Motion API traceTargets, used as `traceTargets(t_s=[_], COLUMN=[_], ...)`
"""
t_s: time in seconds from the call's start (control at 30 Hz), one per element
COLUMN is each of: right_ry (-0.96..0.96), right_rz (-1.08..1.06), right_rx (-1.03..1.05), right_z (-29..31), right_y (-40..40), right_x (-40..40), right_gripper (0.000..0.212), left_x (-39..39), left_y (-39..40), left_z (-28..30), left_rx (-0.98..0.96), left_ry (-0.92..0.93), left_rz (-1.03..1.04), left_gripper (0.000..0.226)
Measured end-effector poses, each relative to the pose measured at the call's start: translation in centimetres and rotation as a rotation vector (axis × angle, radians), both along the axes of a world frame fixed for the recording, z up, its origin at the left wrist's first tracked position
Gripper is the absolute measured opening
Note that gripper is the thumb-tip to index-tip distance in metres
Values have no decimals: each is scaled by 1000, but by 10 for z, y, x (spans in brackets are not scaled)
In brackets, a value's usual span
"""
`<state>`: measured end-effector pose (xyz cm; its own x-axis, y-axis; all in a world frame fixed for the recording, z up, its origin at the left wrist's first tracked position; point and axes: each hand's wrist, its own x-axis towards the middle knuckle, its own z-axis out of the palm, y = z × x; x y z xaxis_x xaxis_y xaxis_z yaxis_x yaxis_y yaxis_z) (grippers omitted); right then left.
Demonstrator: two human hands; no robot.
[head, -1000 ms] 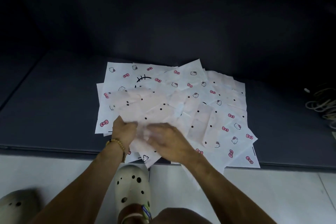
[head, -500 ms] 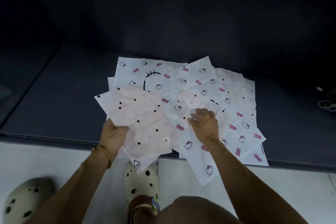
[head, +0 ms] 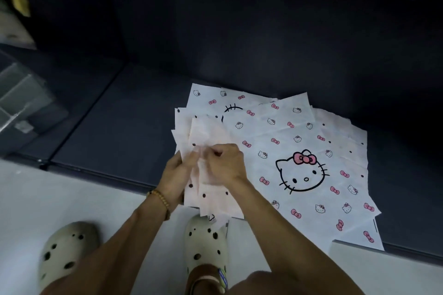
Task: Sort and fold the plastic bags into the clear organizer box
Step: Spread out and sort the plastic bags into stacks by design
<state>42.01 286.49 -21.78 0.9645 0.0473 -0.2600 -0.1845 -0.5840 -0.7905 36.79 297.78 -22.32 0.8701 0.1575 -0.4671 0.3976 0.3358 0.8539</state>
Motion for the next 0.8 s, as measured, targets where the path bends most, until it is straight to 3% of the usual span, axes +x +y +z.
traceTargets(t_s=[0.1,0.17,0.23,0.3,0.4,0.5,0.6,0.67,0.8], right_ry=[98,22,-16,158,420,285,132,121,143], right_rz=[-64,-186,-279,-312,-222,-85,-131,-175,-249], right_rx=[239,186,1,60,328,279,337,403,509], right_z=[1,0,0,7,16,15,11,4,-19], right_y=[-4,-17,-31,-40,-27,8,47,73,137], right_x=[-3,-2,-2,-2,-8,-9,-2,5,17], right_gripper=[23,11,38,54,25,19,27,34,49], left_x=[1,0,-1,-1,0,-3,-4,-2,16], left_y=[12,23,34,44,56,71,110,144,199], left_z=[-2,-5,-4,-3,5,16,23,21,7], left_rx=[71,72,37,15,22,40,71,259,835], left_ry=[73,142,187,194,136,-3,-63,-76,17], left_rz=[82,155,192,208,70,-81,12,76,247], left_gripper=[23,25,22,19,16,20,25,33,38])
